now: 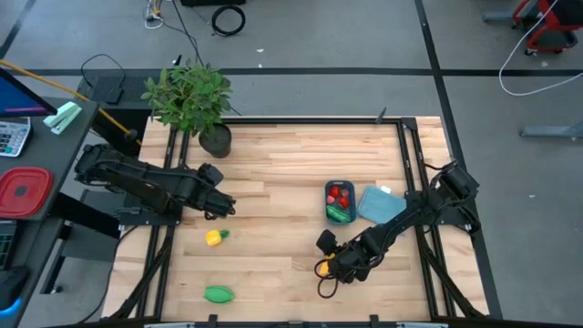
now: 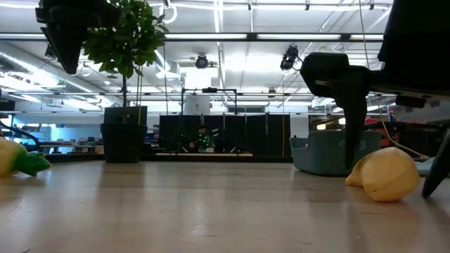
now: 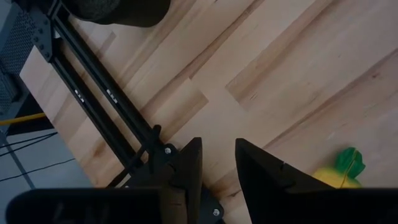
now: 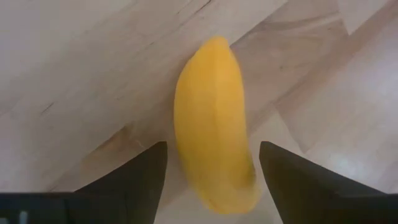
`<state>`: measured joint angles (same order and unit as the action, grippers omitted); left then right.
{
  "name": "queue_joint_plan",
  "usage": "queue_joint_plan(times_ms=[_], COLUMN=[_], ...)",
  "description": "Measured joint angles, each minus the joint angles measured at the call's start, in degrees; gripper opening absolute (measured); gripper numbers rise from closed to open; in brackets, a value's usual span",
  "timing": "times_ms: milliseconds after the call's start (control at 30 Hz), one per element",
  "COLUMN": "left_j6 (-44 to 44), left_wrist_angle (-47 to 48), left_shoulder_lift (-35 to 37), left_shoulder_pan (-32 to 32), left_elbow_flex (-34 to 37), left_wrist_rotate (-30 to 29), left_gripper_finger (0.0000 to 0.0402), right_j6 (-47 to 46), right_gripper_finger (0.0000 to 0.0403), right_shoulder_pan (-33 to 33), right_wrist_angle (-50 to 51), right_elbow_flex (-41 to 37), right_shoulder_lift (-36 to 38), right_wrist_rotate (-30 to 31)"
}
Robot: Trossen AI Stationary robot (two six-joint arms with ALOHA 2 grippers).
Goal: Pick and placing Produce into tupperware
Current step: Put the yellow banana into the blue bin
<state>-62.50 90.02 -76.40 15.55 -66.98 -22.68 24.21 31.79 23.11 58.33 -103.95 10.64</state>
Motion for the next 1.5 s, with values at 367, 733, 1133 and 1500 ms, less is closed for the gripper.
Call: queue_joint_plan(times_ms=[367,733,1133,1500], left_j6=[0.0,0.0,0.1,0.1], left_wrist_angle=[0.0,-0.2,-0.4,-0.4], left_shoulder_lift=[0.0,0.0,0.0,0.0], left_shoulder_pan=[0.0,0.0,0.0,0.0], left_elbow_flex=[0.0,0.0,0.0,0.0], left_wrist_rotate=[0.0,0.0,0.0,0.0], left_gripper_finger=[0.0100,0.0094,0.0087,0.0086], right_j6=[-0.2,-0.7,-3.8,-9.6], right_gripper_finger=[0.0265,0.0264,0.0242,0.0162], right_shoulder_pan=[-0.2,-0.2,-0.9,-2.8], right_wrist_angle=[-3.7,-4.8,-6.2,-6.5], right_elbow_flex=[0.0,0.0,0.0,0.0], right_shoulder_lift=[0.5,0.0,-1.5,-1.5], right_wrist_rotate=[-0.2,-0.7,-1.6,-1.0])
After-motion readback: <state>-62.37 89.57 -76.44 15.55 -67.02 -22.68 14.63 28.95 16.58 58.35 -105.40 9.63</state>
